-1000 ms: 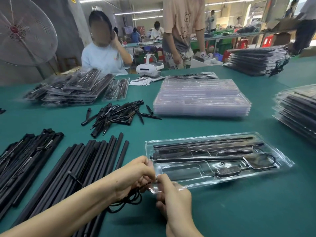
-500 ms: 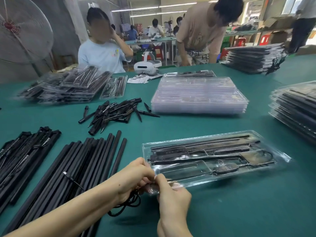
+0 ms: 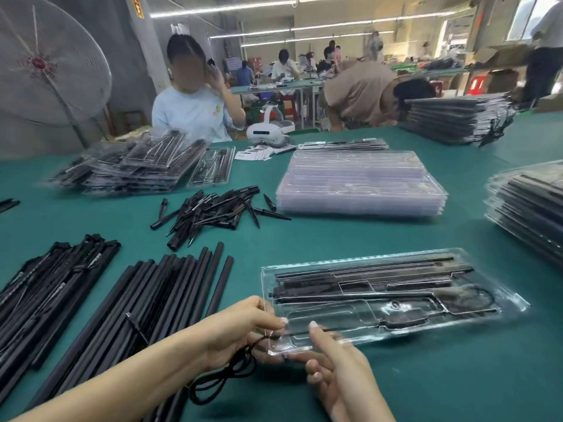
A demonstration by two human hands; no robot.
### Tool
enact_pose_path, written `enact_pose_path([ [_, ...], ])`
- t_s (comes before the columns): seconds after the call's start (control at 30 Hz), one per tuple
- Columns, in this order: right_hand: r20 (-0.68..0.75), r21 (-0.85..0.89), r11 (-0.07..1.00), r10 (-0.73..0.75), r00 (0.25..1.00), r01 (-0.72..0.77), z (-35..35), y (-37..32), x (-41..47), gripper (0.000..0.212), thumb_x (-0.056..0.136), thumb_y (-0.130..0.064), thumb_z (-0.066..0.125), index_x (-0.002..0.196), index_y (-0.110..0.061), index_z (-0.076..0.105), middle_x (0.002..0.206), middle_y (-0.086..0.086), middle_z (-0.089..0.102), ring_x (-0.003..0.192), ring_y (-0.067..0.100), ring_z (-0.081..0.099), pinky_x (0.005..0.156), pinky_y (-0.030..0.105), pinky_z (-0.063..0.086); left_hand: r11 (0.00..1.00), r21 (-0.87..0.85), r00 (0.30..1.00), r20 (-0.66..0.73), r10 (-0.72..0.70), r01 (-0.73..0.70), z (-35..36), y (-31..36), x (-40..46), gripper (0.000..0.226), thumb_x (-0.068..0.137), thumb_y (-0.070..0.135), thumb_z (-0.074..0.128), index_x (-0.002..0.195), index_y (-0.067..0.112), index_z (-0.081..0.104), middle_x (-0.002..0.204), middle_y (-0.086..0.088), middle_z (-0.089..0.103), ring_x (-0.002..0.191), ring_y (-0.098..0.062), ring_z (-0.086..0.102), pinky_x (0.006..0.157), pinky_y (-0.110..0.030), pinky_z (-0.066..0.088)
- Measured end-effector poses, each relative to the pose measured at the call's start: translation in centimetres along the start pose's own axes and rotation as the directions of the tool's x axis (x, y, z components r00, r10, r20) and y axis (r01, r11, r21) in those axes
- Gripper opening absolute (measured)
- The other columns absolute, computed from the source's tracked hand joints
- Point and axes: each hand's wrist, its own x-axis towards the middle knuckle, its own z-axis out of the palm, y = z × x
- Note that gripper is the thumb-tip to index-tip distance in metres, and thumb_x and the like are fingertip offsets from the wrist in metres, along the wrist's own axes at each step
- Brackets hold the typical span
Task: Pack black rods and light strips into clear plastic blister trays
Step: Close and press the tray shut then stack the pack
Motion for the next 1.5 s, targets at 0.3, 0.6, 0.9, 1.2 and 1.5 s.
enact_pose_path([
  [0.3,-0.004,-0.007,1.0,-0.022,1.0,0.022,0.0,0.5,0.1,0.014,0.088,-0.013,0.065,0.087,-0.008,0.052,0.056,0.023,0.062,0.031,0.011,0.043,0.029,0.015,0.032,0.993,-0.065,0.995,-0.028,-0.099,0.097,0.5,-0.2,0.3,0.012,0.087,-0.009,0.057,0.087,0.001,0.063,0.07,-0.01,0.069,0.053,-0.016,0.065,0.061,-0.028,0.056],
  [0.6,0.003,-0.03,0.999,-0.021,1.0,0.021,0.3,0.9,0.5,0.009,0.089,-0.009,0.064,0.082,-0.007,0.058,0.066,0.019,0.056,0.032,0.009,0.041,0.029,0.015,0.029,0.999,0.015,0.991,-0.128,0.032,-0.031,0.5,-0.8,0.2,0.019,0.084,-0.012,0.056,0.083,0.007,0.055,0.065,-0.006,0.066,0.042,-0.008,0.053,0.037,-0.014,0.033],
  [0.9,0.222,-0.197,0.954,0.269,0.937,-0.227,-3.1,-2.1,-0.7,0.06,0.081,-0.048,0.056,0.116,0.001,0.053,0.091,0.031,0.069,0.052,0.027,0.067,0.043,0.025,0.053,0.997,0.062,0.998,-0.047,-0.031,0.034,-2.6,0.5,0.7,0.008,0.088,-0.008,0.056,0.086,0.0,0.057,0.065,-0.012,0.064,0.047,-0.016,0.061,0.044,-0.021,0.051],
  [1.2,-0.186,0.075,0.983,-0.149,0.971,0.165,-6.5,-5.9,0.4,0.011,0.083,-0.014,0.067,0.086,-0.004,0.064,0.068,0.014,0.071,0.05,0.014,0.065,0.044,0.02,0.051,0.967,0.252,0.979,0.181,-0.09,0.043,-0.5,-0.7,-3.7,0.063,0.054,0.038,0.087,0.101,0.008,0.058,0.079,0.003,0.071,0.069,-0.009,0.062,0.073,-0.019,0.046],
  [1.5,-0.101,-0.122,0.99,-0.085,0.991,0.072,-8.6,-8.0,1.0,0.012,0.068,-0.005,0.07,0.056,-0.007,0.071,0.071,0.017,0.07,0.05,0.018,0.061,0.044,0.021,0.051,0.883,0.335,0.935,0.246,0.256,-0.33,-2.3,6.0,-3.7,0.043,0.059,0.067,0.073,0.061,0.025,0.062,0.063,-0.006,0.067,0.054,-0.017,0.064,0.049,-0.019,0.047],
])
